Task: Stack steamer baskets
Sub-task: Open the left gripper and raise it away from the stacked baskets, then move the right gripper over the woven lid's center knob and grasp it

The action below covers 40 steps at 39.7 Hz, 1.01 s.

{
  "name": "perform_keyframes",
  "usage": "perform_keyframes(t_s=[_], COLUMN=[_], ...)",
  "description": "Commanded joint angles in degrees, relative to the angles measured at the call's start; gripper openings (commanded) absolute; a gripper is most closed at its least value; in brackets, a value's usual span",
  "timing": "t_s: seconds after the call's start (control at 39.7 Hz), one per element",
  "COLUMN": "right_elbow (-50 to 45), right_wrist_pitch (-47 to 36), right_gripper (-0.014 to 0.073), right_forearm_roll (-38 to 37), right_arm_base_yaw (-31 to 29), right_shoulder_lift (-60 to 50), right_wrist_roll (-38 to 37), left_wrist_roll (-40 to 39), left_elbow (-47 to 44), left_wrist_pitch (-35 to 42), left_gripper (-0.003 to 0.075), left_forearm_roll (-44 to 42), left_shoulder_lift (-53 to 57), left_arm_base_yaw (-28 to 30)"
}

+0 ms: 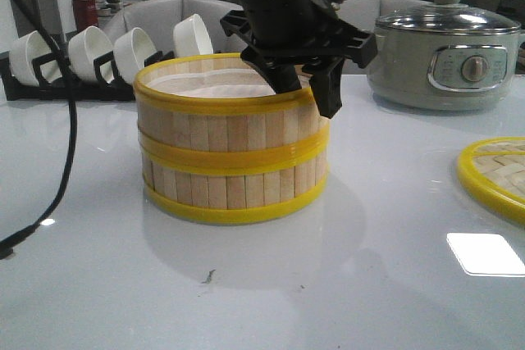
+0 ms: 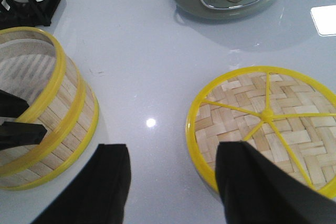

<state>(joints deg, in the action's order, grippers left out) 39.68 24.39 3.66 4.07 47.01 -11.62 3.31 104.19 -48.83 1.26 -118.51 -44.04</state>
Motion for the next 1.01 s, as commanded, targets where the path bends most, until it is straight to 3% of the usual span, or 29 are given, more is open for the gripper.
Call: perform_keyframes(t_s=[0.0,0.25,0.5,0.73,0.88,0.98], right_elbow=[2.26,2.26,2.27,2.27,2.27,2.27], right_wrist_pitch=[-4.18,-4.18,-4.18,-4.11,-4.31,-4.43], right_gripper=[0.0476,0.0476,0.0476,0.0476,0.0476,0.0476], right_forearm_roll=[-0.27,-0.27,-0.27,-0.27,-0.27,-0.27], right_arm_base_yaw=[-0.06,-0.06,-0.06,-0.06,-0.06,-0.06], right_shoulder_lift=[-0.25,-0.25,-0.1,1.65,2.38,2.64], right_wrist_roll=[0.23,0.23,0.23,0.23,0.23,0.23], left_wrist_roll=[0.11,-1.44,-3.31,-3.31,-3.31,-3.31], left_elbow=[2.08,10.2,17.06,14.78,6.03,-1.44], left_wrist_pitch=[2.7,1.35,-0.79,-5.03,-1.41,2.42], left_gripper=[0.041,0.0385,0.0079,0.0087,0.0087,0.0087], left_forearm_roll=[-1.58,-5.34,-4.64,-1.86,0.24,0.12], left_shoulder_lift=[4.17,5.16,11.95,21.36,29.7,35.37], left_arm_base_yaw=[-0.35,2.11,10.88,23.83,30.61,31.97])
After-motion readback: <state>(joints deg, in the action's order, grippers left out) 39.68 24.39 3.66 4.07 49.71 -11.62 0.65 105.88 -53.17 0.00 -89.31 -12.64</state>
